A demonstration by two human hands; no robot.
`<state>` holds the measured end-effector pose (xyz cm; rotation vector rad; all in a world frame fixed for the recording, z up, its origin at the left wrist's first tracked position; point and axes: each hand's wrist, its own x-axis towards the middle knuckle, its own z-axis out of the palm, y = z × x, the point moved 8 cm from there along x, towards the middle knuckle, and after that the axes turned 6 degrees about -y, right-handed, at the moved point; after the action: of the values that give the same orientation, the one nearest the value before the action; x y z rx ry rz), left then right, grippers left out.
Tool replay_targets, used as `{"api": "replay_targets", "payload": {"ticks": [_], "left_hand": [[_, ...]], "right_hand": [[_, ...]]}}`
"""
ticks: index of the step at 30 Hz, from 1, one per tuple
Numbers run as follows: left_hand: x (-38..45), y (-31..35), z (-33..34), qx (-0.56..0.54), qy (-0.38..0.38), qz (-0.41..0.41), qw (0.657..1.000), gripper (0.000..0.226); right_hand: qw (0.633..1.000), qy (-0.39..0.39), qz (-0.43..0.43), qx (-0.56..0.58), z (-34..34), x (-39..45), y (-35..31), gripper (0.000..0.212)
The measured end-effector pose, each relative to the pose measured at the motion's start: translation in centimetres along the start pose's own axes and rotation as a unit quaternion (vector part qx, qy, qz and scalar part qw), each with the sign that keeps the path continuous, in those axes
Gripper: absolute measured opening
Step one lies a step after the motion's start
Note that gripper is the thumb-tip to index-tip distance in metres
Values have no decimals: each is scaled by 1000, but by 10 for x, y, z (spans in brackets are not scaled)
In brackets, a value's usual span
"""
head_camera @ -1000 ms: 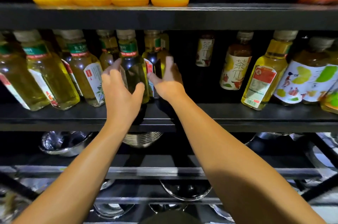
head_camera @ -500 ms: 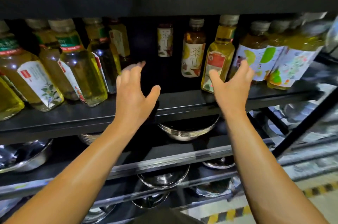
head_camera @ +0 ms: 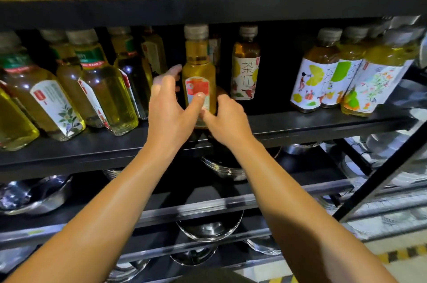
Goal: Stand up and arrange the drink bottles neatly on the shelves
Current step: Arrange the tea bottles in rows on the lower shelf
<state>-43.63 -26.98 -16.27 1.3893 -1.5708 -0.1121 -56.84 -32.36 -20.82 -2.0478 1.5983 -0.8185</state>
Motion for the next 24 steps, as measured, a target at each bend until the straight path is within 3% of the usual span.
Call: {"api": "replay_targets", "payload": {"ticks": [3, 6, 9, 13, 19, 24], "left_hand": [[-5, -8, -26, 31, 43, 3, 999, 51], [-17, -35, -58, 109, 105, -30, 988, 52], [-25, -67, -85, 166, 155, -80, 971, 55], [-19, -90, -99, 190, 160, -128, 960, 56], [-1, -104, -94, 167, 144, -161, 962, 81], [11, -120, -93, 158, 158, -181, 958, 75]], "right_hand": [[997, -76, 10, -13, 31, 21, -24, 31], [995, -96, 8, -3, 59, 46, -45, 60], [995, -87, 9, 43, 75, 61, -61, 65], [996, -82, -8, 24, 89, 71, -79, 62], [994, -98, -55, -11, 109, 89, -105, 67], [969, -219, -77, 88, 131, 93, -108, 79]]}}
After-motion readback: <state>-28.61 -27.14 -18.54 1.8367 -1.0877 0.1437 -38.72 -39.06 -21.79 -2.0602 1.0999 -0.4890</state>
